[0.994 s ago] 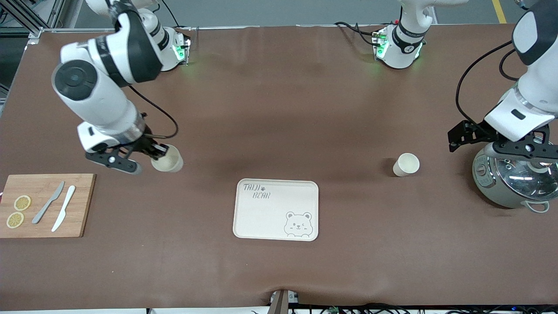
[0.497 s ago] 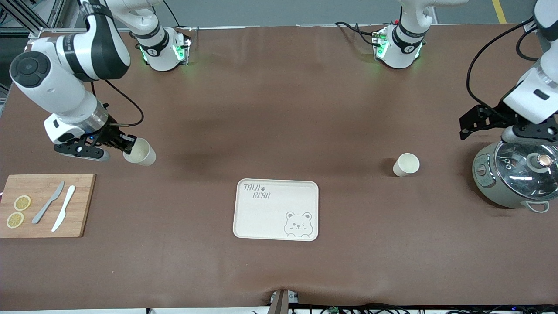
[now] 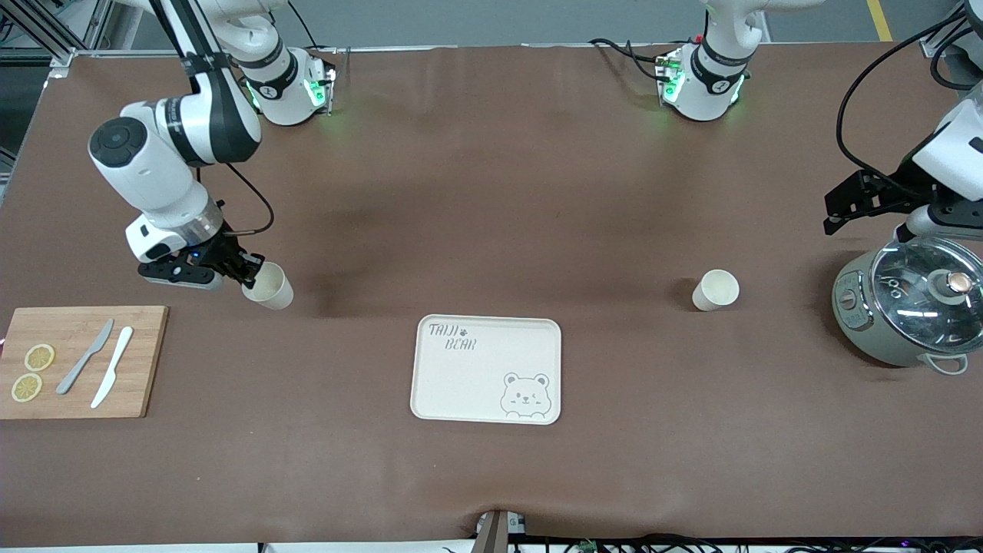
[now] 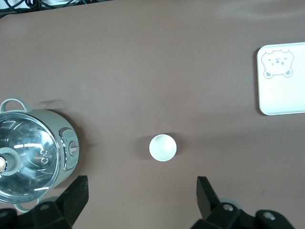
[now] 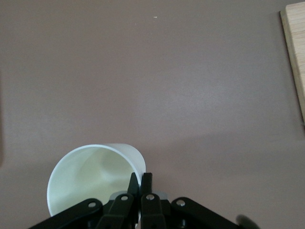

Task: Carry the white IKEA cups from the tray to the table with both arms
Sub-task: 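Carry the cup off the tray toward the cutting board with the right gripper, then lower the cup onto the table and open the right gripper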

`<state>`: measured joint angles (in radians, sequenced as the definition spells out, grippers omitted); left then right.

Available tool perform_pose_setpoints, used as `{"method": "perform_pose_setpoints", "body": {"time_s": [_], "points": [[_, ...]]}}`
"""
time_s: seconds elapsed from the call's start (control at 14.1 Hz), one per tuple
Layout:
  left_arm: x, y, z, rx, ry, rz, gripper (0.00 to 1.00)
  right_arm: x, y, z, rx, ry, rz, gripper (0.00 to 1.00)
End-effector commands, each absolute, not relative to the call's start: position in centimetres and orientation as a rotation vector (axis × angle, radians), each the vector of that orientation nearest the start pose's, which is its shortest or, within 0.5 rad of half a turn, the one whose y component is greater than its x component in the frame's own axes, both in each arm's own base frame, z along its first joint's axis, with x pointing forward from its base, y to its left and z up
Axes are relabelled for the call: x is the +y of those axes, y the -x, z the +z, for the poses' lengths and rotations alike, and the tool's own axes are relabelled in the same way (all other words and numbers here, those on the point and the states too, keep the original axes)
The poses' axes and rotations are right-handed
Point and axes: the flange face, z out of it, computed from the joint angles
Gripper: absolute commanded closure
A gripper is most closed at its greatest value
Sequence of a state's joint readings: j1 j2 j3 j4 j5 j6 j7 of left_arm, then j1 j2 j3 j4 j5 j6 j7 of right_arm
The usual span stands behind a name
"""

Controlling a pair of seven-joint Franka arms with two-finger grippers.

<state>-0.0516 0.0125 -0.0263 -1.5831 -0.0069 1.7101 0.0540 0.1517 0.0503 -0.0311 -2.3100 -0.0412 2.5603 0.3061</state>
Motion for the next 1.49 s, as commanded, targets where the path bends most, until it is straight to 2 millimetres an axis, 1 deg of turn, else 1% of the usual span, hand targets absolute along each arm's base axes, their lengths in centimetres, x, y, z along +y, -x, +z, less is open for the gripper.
{"method": "perform_pose_setpoints", "body": {"time_s": [0.0, 0.14, 0.35, 0.64, 0.78, 0.99, 1.21, 1.28, 1.35, 1.42], "points": [[-4.4, -56.1, 63.5, 0.218, 3.16, -0.175, 0.0, 4.2, -53.9, 31.5, 0.228, 3.098, -0.34, 1.0], [-4.4, -56.1, 63.5, 0.218, 3.16, -0.168, 0.0, 2.9, -54.4, 29.5, 0.219, 3.1, -0.357, 1.0], [-4.5, -55.6, 62.7, 0.232, 3.151, -0.075, 0.0, 3.0, -54.9, 26.9, 0.216, 3.093, -0.392, 1.0], [-4.7, -55.3, 61.8, 0.266, 3.147, 0.017, 0.0, 3.1, -55.2, 24.2, 0.213, 3.085, -0.424, 1.0], [-4.6, -55.3, 61.6, 0.295, 3.145, 0.024, 0.0, 3.1, -55.2, 23.6, 0.215, 3.083, -0.431, 1.0], [-4.3, -55.6, 61.1, 0.319, 3.143, 0.038, 0.0, 3.1, -55.4, 23.4, 0.219, 3.081, -0.436, 1.0], [-4.5, -55.8, 60.7, 0.314, 3.144, 0.048, 0.0, 3.1, -55.4, 23.4, 0.222, 3.08, -0.44, 1.0], [-4.7, -55.8, 60.8, 0.314, 3.145, 0.046, 0.0, 3.1, -55.5, 23.4, 0.226, 3.079, -0.44, 0.49], [-4.8, -55.8, 60.7, 0.312, 3.145, 0.046, 0.0, 3.0, -55.6, 23.4, 0.222, 3.08, -0.443, 0.12], [-5.0, -55.8, 60.6, 0.314, 3.145, 0.048, 0.0, 3.0, -55.7, 23.3, 0.222, 3.08, -0.443, 0.0]]}}
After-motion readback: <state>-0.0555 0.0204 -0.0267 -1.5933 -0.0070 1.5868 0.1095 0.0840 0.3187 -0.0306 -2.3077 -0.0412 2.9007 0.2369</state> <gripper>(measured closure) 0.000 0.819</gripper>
